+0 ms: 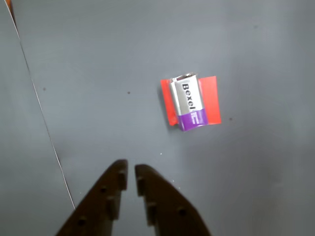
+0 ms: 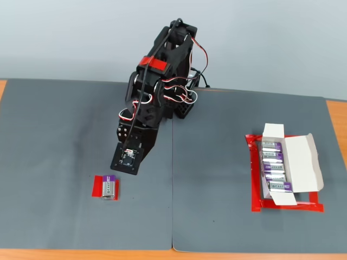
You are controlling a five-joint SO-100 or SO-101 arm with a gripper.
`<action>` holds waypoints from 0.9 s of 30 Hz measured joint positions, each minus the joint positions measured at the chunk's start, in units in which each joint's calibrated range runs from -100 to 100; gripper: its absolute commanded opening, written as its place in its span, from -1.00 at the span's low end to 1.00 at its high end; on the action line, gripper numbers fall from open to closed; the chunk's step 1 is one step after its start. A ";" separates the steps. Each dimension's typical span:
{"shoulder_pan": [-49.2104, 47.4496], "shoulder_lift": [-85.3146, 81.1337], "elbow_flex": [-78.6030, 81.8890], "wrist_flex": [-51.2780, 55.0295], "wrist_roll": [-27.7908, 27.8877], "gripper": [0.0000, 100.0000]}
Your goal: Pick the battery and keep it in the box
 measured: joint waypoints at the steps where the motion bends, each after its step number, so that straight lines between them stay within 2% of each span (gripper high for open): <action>1: -0.22 0.08 0.00 0.00 0.00 -0.95; 9: -2.95 1.27 0.00 0.00 0.29 -0.92; 17: -2.95 4.67 0.00 0.00 -0.15 -0.53; 27: -2.51 7.99 0.00 -2.17 0.00 -0.51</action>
